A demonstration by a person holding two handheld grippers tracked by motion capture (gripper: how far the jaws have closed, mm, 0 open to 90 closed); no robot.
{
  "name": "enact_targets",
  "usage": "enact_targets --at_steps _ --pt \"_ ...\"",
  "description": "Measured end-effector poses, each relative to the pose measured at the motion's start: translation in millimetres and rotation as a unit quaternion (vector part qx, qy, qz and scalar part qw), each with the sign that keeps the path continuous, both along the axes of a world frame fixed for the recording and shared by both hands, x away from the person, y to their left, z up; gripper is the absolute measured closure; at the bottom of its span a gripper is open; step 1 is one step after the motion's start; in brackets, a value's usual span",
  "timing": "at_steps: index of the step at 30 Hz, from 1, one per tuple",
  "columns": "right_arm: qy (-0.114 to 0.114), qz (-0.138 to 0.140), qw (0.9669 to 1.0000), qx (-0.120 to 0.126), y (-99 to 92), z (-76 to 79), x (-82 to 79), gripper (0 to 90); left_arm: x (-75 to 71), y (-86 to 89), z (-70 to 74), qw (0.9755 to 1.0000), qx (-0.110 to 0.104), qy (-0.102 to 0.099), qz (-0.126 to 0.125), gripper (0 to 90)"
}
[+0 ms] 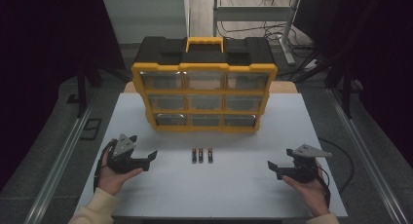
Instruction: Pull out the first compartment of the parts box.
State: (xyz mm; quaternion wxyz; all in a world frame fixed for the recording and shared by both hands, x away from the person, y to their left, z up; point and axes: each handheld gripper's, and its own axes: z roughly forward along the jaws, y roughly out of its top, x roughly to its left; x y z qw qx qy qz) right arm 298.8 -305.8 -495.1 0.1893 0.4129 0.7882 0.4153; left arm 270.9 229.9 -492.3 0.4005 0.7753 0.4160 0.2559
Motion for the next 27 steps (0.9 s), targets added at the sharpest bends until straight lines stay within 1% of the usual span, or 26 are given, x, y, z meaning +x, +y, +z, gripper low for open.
enact_targets --at_steps 4,5,6,7,11,14,15,16,18,19,20,21,22,23,24,27 --pt "-0.006 0.001 1.0 0.0 0.3 1.5 -1.1 9.9 -1.9 -3.1 1.6 0.9995 0.021 -0.022 -0.011 9.4" --pt "-0.005 0.001 1.0 0.0 0.4 1.3 -1.1 9.9 -2.4 -3.8 2.2 0.9993 0.025 -0.026 -0.012 9.4" --pt "-0.004 0.001 1.0 0.0 0.4 0.9 -0.9 9.9 -2.4 -3.8 2.2 0.9993 0.025 -0.026 -0.012 9.3" --pt "-0.004 0.001 1.0 -0.001 0.4 0.7 -0.8 9.9 -3.6 -4.8 3.1 0.9988 0.031 -0.034 -0.013 9.4" --pt "-0.003 0.001 1.0 -0.002 0.1 0.6 -0.6 9.9 -4.7 -5.3 4.9 0.9982 0.038 -0.044 -0.015 9.4" --pt "-0.002 0.002 1.0 -0.002 0.0 0.0 -0.1 9.8 -5.3 -6.0 6.2 0.9976 0.048 -0.045 -0.021 9.6" --pt "-0.002 0.002 1.0 -0.002 0.0 0.0 -0.1 9.8 -5.3 -6.0 6.2 0.9976 0.048 -0.045 -0.021 9.6" --pt "-0.001 0.003 1.0 -0.003 0.0 -0.2 0.1 9.9 -5.9 -7.6 7.0 0.9968 0.058 -0.051 -0.022 9.8" --pt "0.0 0.003 1.0 -0.001 -0.1 -0.2 0.1 9.8 -6.4 -8.5 7.3 0.9964 0.061 -0.054 -0.022 10.0" --pt "0.0 0.003 1.0 -0.001 -0.2 -0.2 0.1 9.9 -7.1 -9.1 8.0 0.9955 0.07 -0.06 -0.023 10.0" --pt "0.0 0.003 1.0 -0.002 -0.4 0.0 0.1 9.9 -8.6 -10.5 8.6 0.9943 0.075 -0.073 -0.021 10.6" --pt "-0.001 0.002 1.0 -0.003 -0.4 0.1 0.0 9.8 -8.6 -10.5 8.6 0.9943 0.075 -0.073 -0.021 10.8" --pt "-0.001 0.003 1.0 -0.003 -0.4 0.1 -0.1 9.9 -9.6 -11.2 10.0 0.9931 0.081 -0.082 -0.023 10.8" --pt "-0.001 0.004 1.0 -0.004 -0.4 0.0 -0.1 9.8 -9.6 -11.2 10.0 0.9931 0.081 -0.082 -0.023 10.7" --pt "-0.001 0.004 1.0 -0.005 -0.3 -0.1 0.0 9.9 -10.3 -11.8 10.9 0.9924 0.084 -0.087 -0.023 10.7" --pt "-0.001 0.005 1.0 -0.006 -0.1 -0.2 0.0 9.8 -11.0 -12.3 11.6 0.9917 0.088 -0.092 -0.022 10.7"
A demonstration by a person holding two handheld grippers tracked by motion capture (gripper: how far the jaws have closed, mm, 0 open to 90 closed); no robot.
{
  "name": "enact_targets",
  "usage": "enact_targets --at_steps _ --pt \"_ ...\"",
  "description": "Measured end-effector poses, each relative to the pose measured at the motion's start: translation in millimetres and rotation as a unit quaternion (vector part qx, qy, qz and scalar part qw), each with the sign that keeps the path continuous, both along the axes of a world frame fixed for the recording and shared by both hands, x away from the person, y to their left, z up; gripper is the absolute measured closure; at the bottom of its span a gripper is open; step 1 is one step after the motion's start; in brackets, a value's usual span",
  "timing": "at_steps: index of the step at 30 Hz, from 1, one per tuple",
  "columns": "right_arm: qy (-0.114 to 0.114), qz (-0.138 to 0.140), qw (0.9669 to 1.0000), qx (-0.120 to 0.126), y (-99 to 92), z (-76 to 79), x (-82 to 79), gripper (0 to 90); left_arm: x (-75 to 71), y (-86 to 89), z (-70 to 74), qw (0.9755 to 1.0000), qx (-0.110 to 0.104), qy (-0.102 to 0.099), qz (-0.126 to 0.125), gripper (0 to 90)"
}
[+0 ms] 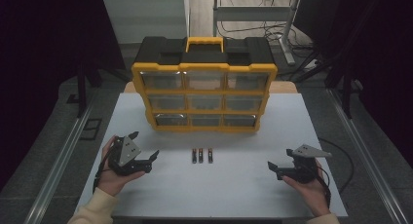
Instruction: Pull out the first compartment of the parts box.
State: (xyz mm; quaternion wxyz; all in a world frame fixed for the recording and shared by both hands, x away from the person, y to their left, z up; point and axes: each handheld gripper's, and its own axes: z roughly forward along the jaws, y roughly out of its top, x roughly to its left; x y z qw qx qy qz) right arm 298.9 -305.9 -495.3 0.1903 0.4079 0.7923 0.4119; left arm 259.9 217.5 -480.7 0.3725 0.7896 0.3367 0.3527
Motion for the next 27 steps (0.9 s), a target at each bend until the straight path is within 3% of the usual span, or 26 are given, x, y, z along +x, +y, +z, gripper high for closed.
enact_targets --at_steps 12,24,27 --pt "0.0 0.0 1.0 -0.003 0.2 -0.4 0.0 9.9 -4.3 -7.8 1.9 0.9981 0.055 -0.027 0.006 9.5" --pt "0.002 0.001 1.0 -0.007 1.0 -1.1 0.1 9.8 -7.4 -14.3 -1.4 0.9939 0.096 -0.054 0.0 8.4" --pt "0.002 0.001 1.0 -0.009 1.0 -1.4 0.2 9.9 -8.3 -17.1 -3.1 0.9917 0.111 -0.065 -0.005 7.9"
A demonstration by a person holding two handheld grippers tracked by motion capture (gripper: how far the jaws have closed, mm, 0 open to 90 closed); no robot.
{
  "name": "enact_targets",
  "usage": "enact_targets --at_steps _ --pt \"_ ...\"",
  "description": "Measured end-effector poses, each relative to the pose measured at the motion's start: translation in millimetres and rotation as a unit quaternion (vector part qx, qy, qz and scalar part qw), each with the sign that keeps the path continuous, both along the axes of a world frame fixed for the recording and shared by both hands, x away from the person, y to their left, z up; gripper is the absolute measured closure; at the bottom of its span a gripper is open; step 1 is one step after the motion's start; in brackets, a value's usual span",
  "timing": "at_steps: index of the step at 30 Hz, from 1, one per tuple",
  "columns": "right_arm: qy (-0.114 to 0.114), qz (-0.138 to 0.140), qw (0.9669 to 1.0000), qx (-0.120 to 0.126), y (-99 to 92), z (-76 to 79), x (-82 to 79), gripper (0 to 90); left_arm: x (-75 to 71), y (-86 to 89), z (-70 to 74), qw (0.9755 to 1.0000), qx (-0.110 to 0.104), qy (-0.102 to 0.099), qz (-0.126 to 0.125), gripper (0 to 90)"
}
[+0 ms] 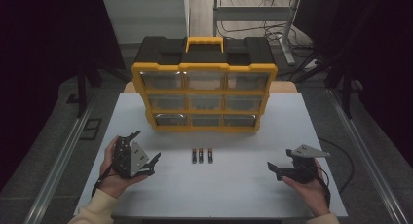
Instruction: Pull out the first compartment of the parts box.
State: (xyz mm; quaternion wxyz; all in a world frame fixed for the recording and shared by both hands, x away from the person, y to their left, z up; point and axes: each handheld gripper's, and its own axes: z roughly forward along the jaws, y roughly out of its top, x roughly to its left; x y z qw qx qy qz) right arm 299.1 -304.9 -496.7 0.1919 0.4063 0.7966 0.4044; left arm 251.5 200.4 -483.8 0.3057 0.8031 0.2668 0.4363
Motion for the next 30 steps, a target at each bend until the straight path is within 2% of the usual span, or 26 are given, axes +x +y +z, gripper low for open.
enact_targets --at_steps 9,10,14,20,23,30 --pt "0.0 0.0 1.0 -0.001 0.1 0.0 -0.1 9.8 -1.2 -3.5 -3.2 0.9996 0.023 -0.013 -0.007 7.8" --pt "0.0 0.001 1.0 -0.001 0.2 -0.3 0.1 9.8 -1.4 -4.3 -4.3 0.9992 0.033 -0.019 -0.007 7.8" --pt "0.001 0.002 1.0 -0.001 0.3 -0.4 0.2 9.8 -1.7 -5.6 -5.6 0.9988 0.042 -0.024 -0.009 7.7" --pt "0.001 0.001 1.0 -0.001 0.2 -0.4 0.1 9.8 -2.2 -8.4 -7.6 0.9972 0.065 -0.034 -0.013 7.6" --pt "0.001 0.002 1.0 -0.001 0.2 -0.5 0.2 9.8 -1.4 -10.4 -9.9 0.9957 0.082 -0.044 -0.004 7.4" --pt "0.001 0.002 1.0 -0.003 0.2 -0.7 0.3 9.9 -1.9 -12.8 -11.7 0.9943 0.094 -0.05 -0.008 7.3"
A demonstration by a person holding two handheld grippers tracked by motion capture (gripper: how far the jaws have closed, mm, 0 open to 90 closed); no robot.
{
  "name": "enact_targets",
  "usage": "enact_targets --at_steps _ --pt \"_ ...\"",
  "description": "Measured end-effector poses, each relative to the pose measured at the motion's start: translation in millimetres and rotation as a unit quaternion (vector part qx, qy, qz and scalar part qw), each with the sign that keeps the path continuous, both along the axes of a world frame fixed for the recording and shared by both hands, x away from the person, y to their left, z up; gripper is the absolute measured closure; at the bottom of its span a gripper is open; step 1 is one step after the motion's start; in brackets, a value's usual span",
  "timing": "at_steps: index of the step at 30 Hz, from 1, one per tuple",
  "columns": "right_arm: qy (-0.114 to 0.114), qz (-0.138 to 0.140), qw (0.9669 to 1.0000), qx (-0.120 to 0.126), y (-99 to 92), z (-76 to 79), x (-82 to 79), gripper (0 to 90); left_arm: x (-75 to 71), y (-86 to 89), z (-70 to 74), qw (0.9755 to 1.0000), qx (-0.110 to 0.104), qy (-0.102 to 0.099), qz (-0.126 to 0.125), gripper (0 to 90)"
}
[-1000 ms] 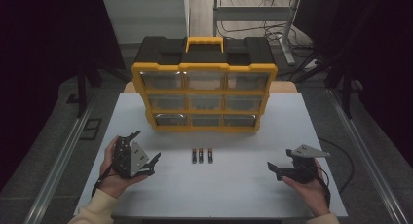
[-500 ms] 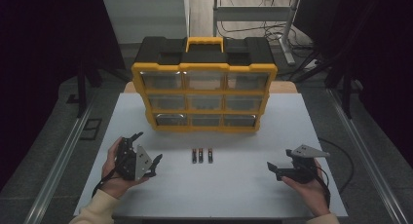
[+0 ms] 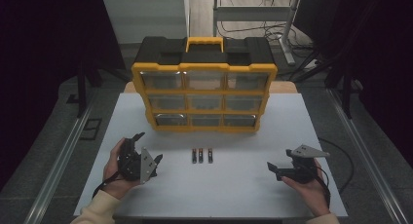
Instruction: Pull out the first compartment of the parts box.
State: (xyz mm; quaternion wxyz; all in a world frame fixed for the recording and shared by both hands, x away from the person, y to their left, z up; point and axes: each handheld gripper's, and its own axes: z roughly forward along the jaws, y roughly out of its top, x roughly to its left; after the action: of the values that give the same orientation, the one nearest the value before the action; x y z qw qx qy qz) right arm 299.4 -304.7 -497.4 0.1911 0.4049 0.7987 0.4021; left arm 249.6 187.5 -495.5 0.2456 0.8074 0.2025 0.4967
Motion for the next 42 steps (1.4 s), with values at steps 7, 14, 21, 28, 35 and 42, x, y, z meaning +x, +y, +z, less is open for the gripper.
enact_targets --at_steps 7,14,21,28,35,42 --pt "0.0 0.001 1.0 -0.002 0.7 -0.2 0.0 9.8 -1.6 -6.4 -4.5 0.9996 0.025 -0.011 -0.01 7.3" --pt "0.001 0.0 1.0 -0.002 0.5 -0.2 0.1 9.9 -2.7 -10.4 -6.7 0.9987 0.045 -0.02 -0.013 7.6" --pt "0.0 0.0 1.0 -0.001 0.6 -0.1 0.1 9.8 -3.7 -12.7 -6.8 0.9971 0.069 -0.029 -0.011 7.9" --pt "0.0 0.0 1.0 -0.002 0.5 -0.3 0.2 9.9 -4.9 -16.4 -7.6 0.9953 0.087 -0.039 -0.015 8.9" --pt "0.001 -0.001 1.0 -0.003 0.1 -0.7 0.5 9.9 -5.6 -18.4 -7.6 0.9937 0.099 -0.049 -0.015 9.1" --pt "0.001 -0.001 1.0 -0.004 0.2 -0.9 0.6 9.9 -5.7 -20.4 -8.6 0.9925 0.107 -0.056 -0.019 9.4"
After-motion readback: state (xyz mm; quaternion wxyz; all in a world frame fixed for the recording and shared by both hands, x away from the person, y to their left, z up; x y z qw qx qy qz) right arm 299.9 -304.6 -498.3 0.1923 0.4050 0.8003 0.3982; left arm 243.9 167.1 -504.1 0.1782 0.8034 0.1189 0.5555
